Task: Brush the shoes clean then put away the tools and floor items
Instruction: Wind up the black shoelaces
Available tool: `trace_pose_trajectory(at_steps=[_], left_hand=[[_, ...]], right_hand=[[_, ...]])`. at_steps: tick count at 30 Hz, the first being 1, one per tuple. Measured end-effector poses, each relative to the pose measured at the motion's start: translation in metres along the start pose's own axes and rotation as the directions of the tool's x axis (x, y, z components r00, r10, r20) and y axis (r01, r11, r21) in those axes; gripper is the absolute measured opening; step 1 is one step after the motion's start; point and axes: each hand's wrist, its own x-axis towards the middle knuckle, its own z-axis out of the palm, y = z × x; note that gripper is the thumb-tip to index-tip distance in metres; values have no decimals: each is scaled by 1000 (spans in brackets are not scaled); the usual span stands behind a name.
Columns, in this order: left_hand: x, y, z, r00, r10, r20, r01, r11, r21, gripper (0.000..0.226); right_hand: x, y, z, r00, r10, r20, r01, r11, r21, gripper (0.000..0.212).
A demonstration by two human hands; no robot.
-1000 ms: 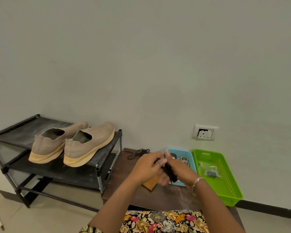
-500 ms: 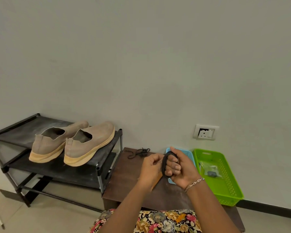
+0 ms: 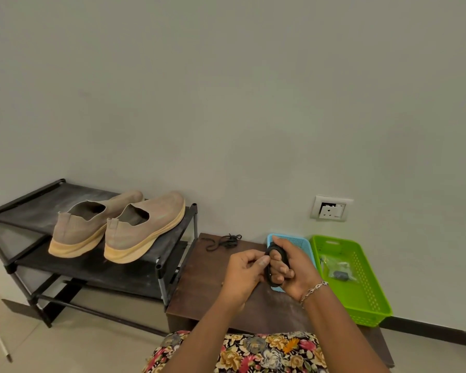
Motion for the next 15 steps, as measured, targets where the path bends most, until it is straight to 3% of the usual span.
trace_pose_trajectory(at_steps=[11, 15], left_hand=[[3, -16, 3, 990, -85, -114, 103, 982, 158, 23], [11, -20, -5, 956, -289, -49, 288, 957, -27, 26]], right_hand=[[12, 16, 1, 965, -174, -196, 121, 959, -255, 43], [22, 30, -18, 949, -277, -154, 188, 884, -429, 34]])
